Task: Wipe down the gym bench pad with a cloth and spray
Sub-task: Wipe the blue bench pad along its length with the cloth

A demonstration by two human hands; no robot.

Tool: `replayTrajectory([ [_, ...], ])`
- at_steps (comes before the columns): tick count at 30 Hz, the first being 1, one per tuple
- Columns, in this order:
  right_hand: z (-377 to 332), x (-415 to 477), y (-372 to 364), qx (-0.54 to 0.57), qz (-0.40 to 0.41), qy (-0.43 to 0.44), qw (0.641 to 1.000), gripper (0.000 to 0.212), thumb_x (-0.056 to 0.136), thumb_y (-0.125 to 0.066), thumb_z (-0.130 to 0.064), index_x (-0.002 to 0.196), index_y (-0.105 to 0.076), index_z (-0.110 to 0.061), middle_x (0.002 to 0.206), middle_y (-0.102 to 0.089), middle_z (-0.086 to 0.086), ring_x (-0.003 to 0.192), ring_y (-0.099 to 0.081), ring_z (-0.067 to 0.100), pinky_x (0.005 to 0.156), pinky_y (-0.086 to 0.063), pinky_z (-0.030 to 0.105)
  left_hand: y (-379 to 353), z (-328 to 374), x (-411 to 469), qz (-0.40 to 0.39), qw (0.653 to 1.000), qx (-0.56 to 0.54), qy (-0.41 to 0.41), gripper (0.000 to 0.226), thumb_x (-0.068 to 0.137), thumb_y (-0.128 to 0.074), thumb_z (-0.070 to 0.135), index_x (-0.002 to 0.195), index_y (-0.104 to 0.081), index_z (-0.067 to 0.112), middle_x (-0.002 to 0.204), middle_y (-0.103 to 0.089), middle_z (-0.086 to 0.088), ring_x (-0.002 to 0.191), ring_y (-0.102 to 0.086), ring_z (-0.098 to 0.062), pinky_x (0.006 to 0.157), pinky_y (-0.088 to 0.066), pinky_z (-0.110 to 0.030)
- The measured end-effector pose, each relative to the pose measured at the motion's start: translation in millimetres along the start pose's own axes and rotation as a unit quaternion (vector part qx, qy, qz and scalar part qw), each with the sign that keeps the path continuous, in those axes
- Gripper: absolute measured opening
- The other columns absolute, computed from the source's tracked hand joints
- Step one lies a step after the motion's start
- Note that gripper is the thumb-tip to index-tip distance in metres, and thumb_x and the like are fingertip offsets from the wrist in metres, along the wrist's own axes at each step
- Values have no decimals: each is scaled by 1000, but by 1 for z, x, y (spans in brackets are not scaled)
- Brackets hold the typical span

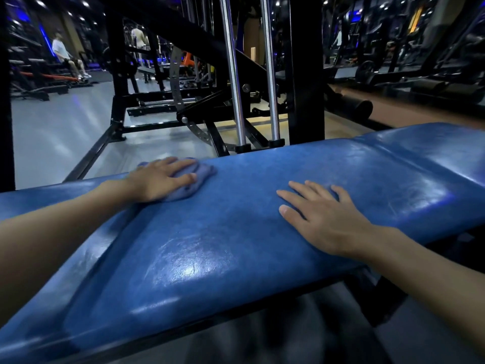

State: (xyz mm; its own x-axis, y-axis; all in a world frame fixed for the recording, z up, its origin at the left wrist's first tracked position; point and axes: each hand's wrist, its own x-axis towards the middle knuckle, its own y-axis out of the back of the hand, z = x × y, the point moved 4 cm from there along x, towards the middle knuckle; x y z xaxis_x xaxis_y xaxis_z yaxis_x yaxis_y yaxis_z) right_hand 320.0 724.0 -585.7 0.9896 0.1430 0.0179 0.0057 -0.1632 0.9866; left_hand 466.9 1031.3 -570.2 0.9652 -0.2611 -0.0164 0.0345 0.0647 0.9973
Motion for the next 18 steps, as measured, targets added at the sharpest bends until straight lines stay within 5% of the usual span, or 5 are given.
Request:
replayTrajectory([
  [6,-1,-1,0,-18,-2,5,1000,60,94,-9,-60,152,-11,-45,164,-3,-13,150,4,12,119,2,53,-3,10,-5,-7,999,39,28,88,65,-6,88,148,-15,59,163,-22,6,147,-23,-25,117,-17,-53],
  [14,0,4,4,40,-2,-14,999,48,102,-14,-49,149,-26,-46,162,-14,-15,149,-5,9,119,1,52,-15,139,-108,-29,965,85,-248,75,75,-5,79,147,0,60,166,-2,7,152,-1,-19,121,-4,-48],
  [18,-8,11,15,79,37,-28,996,44,104,-20,-41,132,-53,-34,154,-36,-12,146,-18,9,118,-2,50,-16,140,-116,-34,958,56,-280,69,79,-13,80,144,3,63,166,0,11,152,3,-16,121,-2,-46],
])
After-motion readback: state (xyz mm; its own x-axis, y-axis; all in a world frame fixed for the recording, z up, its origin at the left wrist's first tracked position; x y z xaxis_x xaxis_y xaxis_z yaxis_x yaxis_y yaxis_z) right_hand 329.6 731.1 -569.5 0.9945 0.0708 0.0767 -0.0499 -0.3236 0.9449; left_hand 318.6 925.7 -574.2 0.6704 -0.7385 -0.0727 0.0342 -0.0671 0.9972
